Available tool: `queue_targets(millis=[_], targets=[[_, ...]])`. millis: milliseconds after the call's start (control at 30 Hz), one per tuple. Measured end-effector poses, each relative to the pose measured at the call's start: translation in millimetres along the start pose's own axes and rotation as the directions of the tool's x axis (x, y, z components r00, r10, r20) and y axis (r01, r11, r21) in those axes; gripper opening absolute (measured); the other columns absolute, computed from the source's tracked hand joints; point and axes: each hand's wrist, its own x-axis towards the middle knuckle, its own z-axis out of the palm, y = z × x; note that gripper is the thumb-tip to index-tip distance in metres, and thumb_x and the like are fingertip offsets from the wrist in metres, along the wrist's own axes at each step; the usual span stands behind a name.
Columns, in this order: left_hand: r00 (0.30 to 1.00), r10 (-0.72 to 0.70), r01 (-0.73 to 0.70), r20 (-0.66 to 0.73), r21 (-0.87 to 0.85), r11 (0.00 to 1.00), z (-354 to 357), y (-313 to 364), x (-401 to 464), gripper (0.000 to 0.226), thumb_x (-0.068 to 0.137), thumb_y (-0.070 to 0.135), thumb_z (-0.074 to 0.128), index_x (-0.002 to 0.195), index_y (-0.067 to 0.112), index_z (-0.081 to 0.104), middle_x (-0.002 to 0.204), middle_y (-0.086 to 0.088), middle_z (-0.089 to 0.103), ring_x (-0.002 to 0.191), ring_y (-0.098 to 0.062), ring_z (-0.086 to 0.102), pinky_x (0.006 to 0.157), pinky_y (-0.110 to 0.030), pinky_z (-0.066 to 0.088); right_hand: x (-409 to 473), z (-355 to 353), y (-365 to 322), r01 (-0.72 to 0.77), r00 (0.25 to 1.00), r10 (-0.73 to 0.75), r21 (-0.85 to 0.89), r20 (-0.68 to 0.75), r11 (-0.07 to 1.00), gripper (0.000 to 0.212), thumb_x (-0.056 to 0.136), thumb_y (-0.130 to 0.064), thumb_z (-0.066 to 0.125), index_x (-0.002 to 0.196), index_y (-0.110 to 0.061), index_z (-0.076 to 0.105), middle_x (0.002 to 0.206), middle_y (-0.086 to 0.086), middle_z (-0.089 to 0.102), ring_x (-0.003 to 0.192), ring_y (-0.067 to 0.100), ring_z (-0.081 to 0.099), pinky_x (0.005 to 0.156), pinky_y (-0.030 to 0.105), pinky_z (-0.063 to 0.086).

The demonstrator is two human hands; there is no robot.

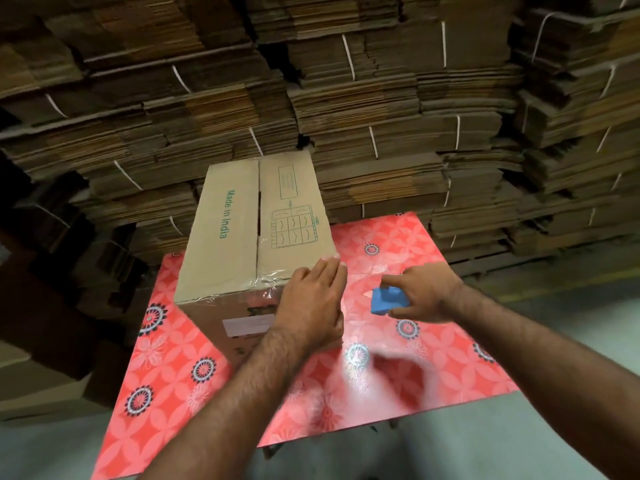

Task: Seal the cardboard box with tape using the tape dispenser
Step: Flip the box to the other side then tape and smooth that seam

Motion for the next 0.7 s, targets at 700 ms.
queue_targets(millis=[700], targets=[[0.999,-0.020,0.018,-0.033,-0.051,0.999,17,11,-1,0.088,0.069,0.036,0.059,0.151,0.016,0.034,0.159,-0.018,0.030,0.145,-0.034,0.033,0.110,-0.047,0.032,2,121,-103,-0.687,0.702,0.654,0.512,0.282,0.516,0.067,0.085,-0.019,0.055,0.150,-0.020,0.038,0.139,0.012,0.053,0.125,0.033,0.053,0.100,0.042,0.046]])
